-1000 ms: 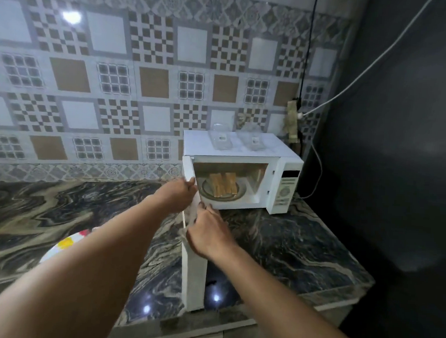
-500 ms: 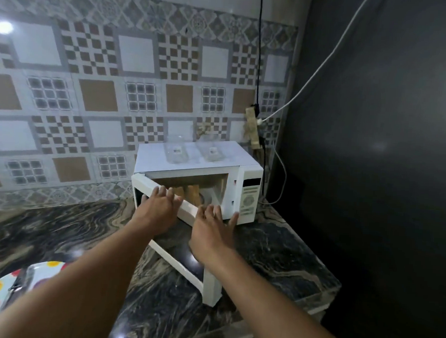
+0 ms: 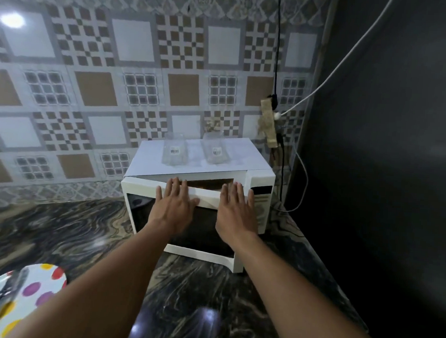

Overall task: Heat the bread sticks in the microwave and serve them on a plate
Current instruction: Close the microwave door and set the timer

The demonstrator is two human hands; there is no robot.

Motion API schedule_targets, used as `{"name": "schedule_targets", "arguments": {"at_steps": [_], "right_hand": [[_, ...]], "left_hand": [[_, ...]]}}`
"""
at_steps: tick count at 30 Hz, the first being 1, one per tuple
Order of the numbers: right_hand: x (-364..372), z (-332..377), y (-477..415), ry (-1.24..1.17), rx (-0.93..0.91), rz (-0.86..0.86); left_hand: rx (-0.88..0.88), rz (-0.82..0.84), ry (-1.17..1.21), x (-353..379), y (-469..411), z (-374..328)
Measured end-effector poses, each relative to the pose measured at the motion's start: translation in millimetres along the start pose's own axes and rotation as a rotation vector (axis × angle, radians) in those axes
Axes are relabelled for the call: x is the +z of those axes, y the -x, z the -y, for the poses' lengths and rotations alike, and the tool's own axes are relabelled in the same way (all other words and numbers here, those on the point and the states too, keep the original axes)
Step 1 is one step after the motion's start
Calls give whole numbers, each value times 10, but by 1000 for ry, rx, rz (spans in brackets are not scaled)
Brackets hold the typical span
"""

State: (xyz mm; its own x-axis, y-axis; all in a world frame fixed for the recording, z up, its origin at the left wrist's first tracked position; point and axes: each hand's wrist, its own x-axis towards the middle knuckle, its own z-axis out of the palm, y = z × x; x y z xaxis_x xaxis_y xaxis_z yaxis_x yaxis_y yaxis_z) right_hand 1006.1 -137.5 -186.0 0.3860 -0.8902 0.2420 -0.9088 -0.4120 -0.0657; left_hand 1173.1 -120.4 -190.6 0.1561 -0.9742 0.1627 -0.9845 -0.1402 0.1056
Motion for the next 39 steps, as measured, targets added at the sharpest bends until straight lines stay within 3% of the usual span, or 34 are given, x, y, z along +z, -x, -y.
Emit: {"name": "schedule_targets", "arguments": {"at_steps": [11, 25, 35, 39], "right_hand": [[430, -461, -772, 165, -158, -109], [448, -633, -1123, 132, -246, -90], [226, -677, -1231, 14, -268, -46], [128, -709, -1306, -46, -259, -15]], "left_hand": [[-62, -234, -58, 415, -486, -79], [-131, -345, -114, 573, -728, -166], [-123, -141, -204, 153, -749, -149], [-132, -164, -119, 22, -777, -170]]}}
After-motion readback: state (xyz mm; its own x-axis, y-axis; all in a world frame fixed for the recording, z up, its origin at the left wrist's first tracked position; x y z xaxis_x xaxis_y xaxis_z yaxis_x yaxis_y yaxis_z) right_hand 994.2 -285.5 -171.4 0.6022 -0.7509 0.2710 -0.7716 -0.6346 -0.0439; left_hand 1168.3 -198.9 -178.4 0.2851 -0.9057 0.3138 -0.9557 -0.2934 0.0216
